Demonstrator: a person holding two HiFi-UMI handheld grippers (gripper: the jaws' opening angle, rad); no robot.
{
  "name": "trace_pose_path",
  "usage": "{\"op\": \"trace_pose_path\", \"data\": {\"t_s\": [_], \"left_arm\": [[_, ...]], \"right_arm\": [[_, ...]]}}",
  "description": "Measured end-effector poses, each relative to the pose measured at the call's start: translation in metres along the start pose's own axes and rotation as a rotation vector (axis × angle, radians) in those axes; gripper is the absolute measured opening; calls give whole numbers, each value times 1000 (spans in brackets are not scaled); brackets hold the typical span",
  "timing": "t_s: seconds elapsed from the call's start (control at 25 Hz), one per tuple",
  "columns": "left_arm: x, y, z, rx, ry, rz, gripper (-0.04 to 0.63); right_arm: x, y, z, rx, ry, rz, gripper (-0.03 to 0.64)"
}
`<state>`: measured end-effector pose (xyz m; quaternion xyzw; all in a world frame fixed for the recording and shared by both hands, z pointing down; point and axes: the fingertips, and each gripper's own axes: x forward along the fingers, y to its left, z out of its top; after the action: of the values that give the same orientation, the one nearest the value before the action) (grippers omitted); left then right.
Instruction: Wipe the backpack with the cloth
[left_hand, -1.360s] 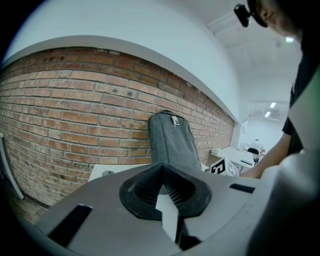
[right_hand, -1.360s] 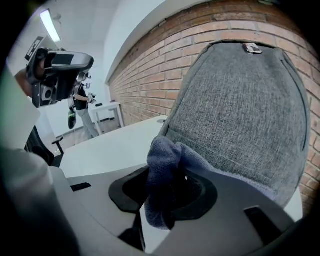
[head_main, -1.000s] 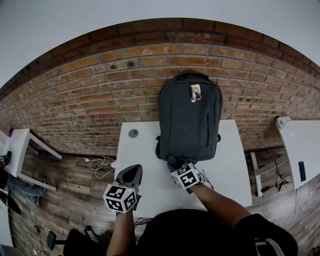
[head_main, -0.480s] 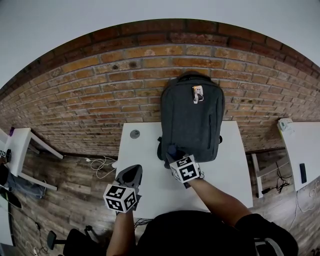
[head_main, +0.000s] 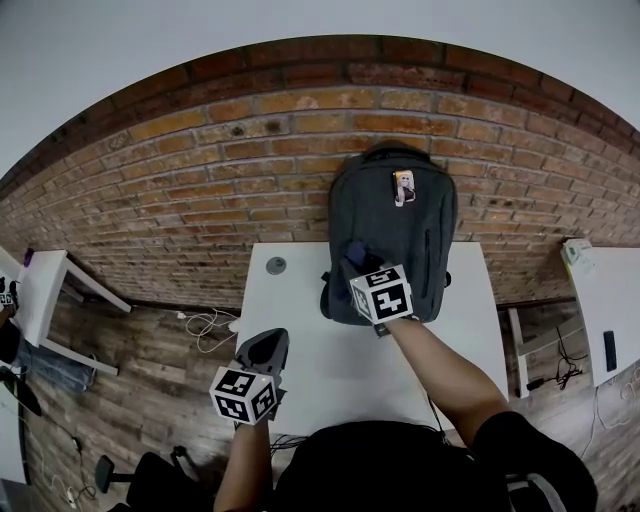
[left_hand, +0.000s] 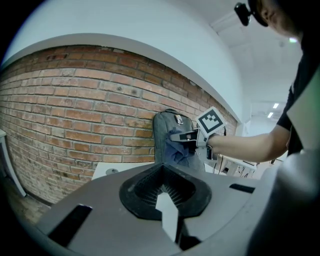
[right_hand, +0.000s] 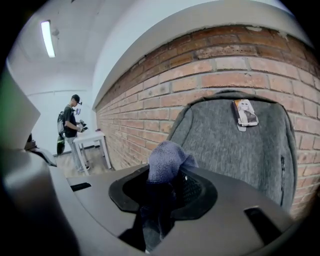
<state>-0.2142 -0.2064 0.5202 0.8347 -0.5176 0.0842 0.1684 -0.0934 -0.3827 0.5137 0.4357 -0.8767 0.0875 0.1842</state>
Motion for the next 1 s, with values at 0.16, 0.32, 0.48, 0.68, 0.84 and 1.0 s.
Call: {"op": "trace_pose_path", "data": {"t_s": [0.16,0.32,0.48,0.68,0.84,1.0], "left_arm": [[-5,5,-2,-4,4,22,-9],[-9,8,-3,-10,8,40,-9],[-13,12,-3,-16,5,62,-9],[-20,21,-8,-40,3,96,-9],[-21,22,-11,-52,5,102,-9],[-20,21,-15,-57,8,96,-9]], "right_arm": [[12,-16,28,-13,-25,-18,110],[22,-34,63,-26,-61,-42,110],[32,-55,105,-43,-105,-72,111],[31,-89,145,34,-157,-129,112],[28,-106,162,124,-183,-150,111],[30,-102,169,127,-183,-146,111]]}}
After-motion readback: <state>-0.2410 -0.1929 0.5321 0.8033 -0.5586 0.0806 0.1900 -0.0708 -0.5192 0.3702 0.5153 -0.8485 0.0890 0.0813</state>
